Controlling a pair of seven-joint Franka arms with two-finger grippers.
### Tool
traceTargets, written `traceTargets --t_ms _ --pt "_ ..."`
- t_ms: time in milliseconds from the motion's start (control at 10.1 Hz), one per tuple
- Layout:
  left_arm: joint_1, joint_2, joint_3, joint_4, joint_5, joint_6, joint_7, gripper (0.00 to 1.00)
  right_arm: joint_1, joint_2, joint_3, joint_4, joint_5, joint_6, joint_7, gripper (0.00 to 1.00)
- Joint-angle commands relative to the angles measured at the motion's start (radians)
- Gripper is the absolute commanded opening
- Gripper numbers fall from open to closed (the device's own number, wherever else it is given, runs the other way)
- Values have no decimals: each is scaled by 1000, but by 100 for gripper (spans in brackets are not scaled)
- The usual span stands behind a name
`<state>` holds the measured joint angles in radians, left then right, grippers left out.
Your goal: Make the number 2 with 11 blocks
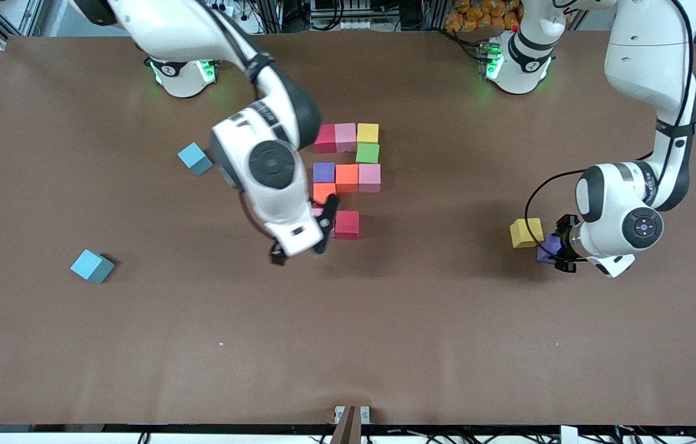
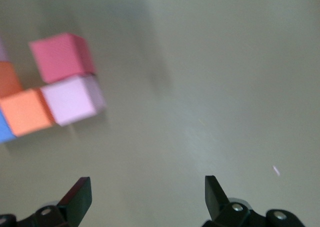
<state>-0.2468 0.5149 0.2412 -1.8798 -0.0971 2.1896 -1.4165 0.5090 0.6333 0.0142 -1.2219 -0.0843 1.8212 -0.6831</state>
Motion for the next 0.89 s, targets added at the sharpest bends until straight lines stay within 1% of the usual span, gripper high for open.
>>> traceTargets --t_ms 0,99,198,297,395,494,593,791 --pt "-2 -35 -3 114 11 -182 13 30 -162 -61 3 -31 11 -3 0 100" --pt "-11 -36 -5 161 8 -223 7 28 -238 -87 4 -33 14 -20 -10 100" --pt "-17 -35 -20 201 2 -255 -1 28 -306 -102 4 -33 15 -66 -13 100" --pt "-19 -32 -43 232 -27 -270 -10 29 -364 -113 4 -34 14 -94 -35 100" --pt "-20 -29 -68 255 -38 -272 -37 33 -423 -122 4 -34 14 -126 -39 100" --pt "-29 -27 -95 277 -38 -272 -62 33 -482 -136 7 -44 18 -144 -32 100" --pt "-51 -23 -117 297 -38 -272 -88 33 -518 -159 6 -76 18 -149 -26 100" --pt "-142 3 -120 314 -33 -272 -142 32 -518 -243 6 -215 17 -132 46 100"
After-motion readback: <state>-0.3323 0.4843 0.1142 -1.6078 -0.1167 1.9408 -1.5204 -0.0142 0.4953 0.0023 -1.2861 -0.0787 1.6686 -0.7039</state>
